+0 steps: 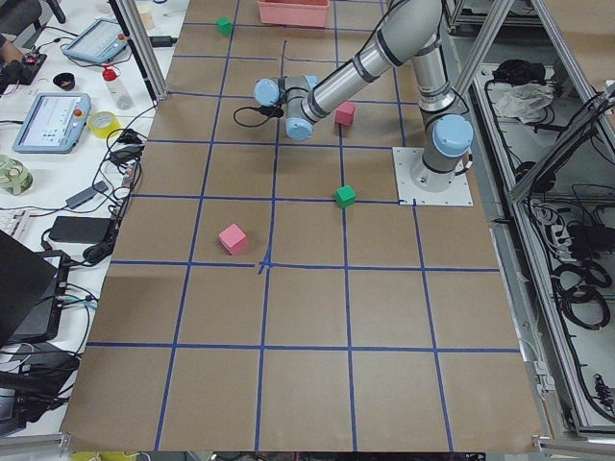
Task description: Align button upright
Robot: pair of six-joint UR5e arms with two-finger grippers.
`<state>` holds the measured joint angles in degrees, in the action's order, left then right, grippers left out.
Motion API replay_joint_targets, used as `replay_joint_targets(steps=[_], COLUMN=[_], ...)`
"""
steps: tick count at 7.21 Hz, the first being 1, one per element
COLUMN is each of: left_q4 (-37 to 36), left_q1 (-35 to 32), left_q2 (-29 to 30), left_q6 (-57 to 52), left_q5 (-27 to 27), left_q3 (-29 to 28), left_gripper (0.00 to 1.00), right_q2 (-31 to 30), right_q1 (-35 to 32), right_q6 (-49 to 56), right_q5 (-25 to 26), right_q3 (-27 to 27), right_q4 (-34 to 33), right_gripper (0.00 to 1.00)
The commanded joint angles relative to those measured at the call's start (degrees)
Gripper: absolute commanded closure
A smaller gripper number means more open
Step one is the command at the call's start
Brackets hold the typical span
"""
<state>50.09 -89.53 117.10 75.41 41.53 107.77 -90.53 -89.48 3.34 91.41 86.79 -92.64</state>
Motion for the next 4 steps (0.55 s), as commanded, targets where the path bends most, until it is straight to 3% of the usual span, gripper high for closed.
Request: replay_joint_targets(steps=[1,2,4], left_q4=[5.06,9.89,26.29], left_q1=[0.59,0.59,0.67], left_q2=[-5.1,-7.13,-11.26], left_q6=[-0.61,-8.88,-33.64], left_q5=[14.48,22.89,43.87], left_q3=[-6.14,-9.65,-17.03], left_gripper=[0.0,0.0,0.0], right_q2=[0.01,0.01,0.01], right_q1=[0.01,0.01,0.01], right_q6=[0.0,0.0,0.0], right_q5=[0.0,0.0,0.0], right_q3=[-0.04,0.04,0.05], right_q4=[0.0,0.0,0.0], right_gripper=[0.0,0.0,0.0])
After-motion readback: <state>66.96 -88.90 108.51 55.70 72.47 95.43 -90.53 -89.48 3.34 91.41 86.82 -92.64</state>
